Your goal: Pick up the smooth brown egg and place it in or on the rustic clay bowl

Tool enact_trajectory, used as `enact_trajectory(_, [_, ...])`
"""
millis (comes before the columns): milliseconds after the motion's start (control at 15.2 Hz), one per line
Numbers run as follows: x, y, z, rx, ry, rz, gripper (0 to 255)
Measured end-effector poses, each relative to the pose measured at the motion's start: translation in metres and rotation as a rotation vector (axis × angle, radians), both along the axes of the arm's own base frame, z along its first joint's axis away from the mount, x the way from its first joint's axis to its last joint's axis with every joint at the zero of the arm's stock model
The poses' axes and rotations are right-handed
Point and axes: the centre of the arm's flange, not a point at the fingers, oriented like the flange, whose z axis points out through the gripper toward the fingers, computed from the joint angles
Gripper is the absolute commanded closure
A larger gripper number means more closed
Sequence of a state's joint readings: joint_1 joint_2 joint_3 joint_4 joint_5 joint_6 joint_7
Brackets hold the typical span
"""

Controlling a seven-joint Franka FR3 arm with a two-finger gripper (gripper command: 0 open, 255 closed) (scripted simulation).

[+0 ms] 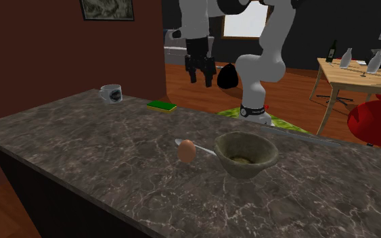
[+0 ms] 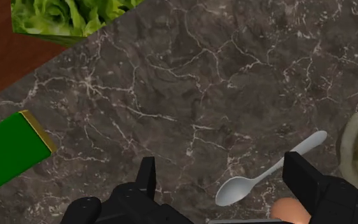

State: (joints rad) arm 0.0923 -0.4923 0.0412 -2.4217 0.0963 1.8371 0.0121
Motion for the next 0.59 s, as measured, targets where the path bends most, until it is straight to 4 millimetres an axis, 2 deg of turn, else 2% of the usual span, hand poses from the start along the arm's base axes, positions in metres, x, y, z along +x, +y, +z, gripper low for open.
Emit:
enact_trajectory(132, [0.011,0.009,-0.011,0.024,-0.005,0.002,0])
enact_trajectory(594, [0.071,0.051,-0.06,0.106,-0.021,0.011,0])
